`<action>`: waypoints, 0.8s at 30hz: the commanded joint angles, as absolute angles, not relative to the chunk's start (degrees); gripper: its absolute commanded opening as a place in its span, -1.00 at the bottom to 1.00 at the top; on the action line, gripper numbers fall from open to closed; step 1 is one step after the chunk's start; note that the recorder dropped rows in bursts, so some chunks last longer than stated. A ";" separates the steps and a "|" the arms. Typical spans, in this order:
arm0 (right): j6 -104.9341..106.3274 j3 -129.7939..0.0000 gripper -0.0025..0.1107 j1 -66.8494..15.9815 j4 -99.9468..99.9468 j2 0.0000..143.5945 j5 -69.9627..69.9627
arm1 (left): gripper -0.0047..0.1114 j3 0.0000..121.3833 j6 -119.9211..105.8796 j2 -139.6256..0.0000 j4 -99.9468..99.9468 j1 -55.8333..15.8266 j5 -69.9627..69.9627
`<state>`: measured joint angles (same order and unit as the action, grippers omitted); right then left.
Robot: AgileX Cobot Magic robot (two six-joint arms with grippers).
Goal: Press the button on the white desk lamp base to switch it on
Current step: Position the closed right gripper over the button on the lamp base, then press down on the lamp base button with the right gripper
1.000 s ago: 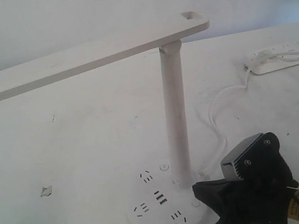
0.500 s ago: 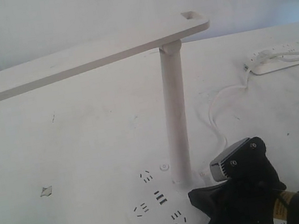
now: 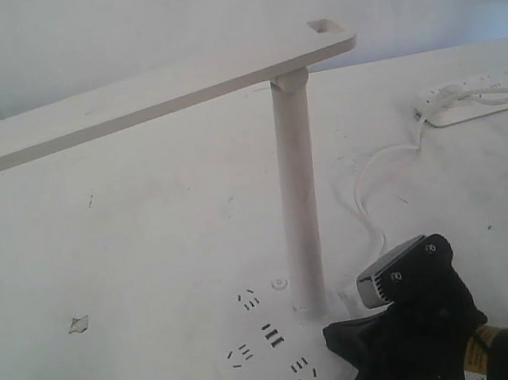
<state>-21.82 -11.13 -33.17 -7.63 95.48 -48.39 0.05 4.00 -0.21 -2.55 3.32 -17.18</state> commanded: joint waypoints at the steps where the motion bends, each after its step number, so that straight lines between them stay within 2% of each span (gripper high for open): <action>1: -21.88 -11.41 -0.96 -33.11 -7.31 95.60 -45.30 | -0.92 0.00 4.07 0.00 -2.42 3.31 -17.58; 5: -21.88 -14.30 -0.96 -33.11 -7.31 95.60 -32.87 | -0.92 0.00 4.07 0.00 -2.42 3.31 -17.58; 8: -21.88 -14.85 -0.96 -33.11 -7.31 95.60 -32.64 | -0.92 0.00 4.07 0.00 -2.42 3.31 -17.58; 11: -21.88 -14.27 -0.96 -33.11 -7.42 95.60 -39.82 | -0.92 0.00 4.07 0.00 -2.42 3.31 -17.58; 16: -22.98 -7.96 -0.96 -33.11 -7.63 95.60 -69.06 | -0.92 0.00 4.07 0.00 -2.42 3.31 -17.58; 24: -20.93 -4.38 -0.96 -33.11 -7.63 95.60 -69.96 | -0.92 0.00 4.07 0.00 -2.42 3.31 -17.58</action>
<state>-22.03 -5.72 -33.17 -7.62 95.56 -69.04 0.05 4.00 -0.21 -2.55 3.32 -17.18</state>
